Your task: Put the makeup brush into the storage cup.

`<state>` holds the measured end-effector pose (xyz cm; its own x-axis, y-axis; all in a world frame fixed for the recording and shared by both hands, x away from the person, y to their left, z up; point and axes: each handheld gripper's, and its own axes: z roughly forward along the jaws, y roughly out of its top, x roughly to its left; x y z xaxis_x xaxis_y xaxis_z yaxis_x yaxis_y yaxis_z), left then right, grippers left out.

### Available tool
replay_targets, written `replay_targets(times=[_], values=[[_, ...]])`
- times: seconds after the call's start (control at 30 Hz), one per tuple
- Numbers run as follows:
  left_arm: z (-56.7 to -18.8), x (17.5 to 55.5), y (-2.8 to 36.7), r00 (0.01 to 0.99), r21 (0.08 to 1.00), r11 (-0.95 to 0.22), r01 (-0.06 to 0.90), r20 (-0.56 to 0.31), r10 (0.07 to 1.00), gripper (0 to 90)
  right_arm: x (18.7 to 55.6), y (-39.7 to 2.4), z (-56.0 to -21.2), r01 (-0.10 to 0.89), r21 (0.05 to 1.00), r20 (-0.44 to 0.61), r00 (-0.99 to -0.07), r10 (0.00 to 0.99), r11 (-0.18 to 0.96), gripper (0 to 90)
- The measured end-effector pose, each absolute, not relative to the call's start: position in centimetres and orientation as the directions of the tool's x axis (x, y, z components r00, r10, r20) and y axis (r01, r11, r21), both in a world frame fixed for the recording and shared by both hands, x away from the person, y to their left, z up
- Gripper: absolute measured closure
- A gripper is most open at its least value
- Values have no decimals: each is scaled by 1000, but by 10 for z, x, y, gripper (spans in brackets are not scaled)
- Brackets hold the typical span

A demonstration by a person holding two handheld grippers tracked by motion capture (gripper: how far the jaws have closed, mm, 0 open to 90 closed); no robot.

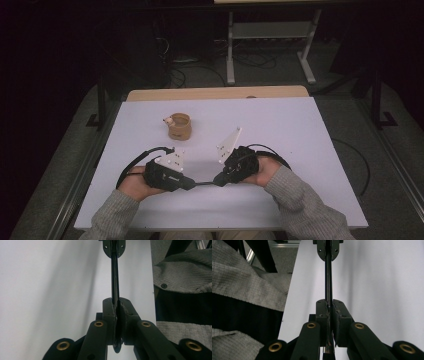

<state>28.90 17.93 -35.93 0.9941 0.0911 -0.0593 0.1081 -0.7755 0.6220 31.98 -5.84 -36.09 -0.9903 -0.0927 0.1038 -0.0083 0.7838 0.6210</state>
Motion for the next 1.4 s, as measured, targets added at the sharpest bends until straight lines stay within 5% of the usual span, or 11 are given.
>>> replay_targets(times=[0.07,0.17,0.5,0.7,0.97,1.07,1.17,1.27,1.3,1.4], values=[[-360,291,177,990,612,-778,143,-85,116,693,319,-56,-357,-17,607,89,-992,-89,794,832],[-360,291,173,989,600,-786,149,-90,118,660,316,-49,-347,-50,544,53,-994,-93,838,832],[-358,288,163,994,576,-810,106,-67,82,831,308,-36,-335,-93,515,18,-993,-119,852,830],[-357,286,169,995,601,-793,104,-56,88,838,309,-46,-343,-87,562,19,-993,-118,822,713],[-361,287,166,993,600,-791,121,-64,103,829,314,-52,-345,-50,591,59,-993,-105,805,817],[-361,288,161,990,595,-792,137,-71,118,661,315,-50,-343,-55,574,56,-993,-107,817,822],[-361,285,155,992,595,-794,124,-70,102,663,312,-45,-338,-84,525,33,-992,-119,847,824],[-361,285,150,994,591,-800,107,-65,85,717,307,-37,-331,-114,485,7,-991,-135,867,825],[-361,285,150,994,587,-803,105,-67,81,813,304,-34,-326,-131,480,-10,-990,-144,867,825],[-361,285,150,996,582,-808,93,-42,85,827,302,-34,-323,-142,491,-32,-989,-146,859,816]])
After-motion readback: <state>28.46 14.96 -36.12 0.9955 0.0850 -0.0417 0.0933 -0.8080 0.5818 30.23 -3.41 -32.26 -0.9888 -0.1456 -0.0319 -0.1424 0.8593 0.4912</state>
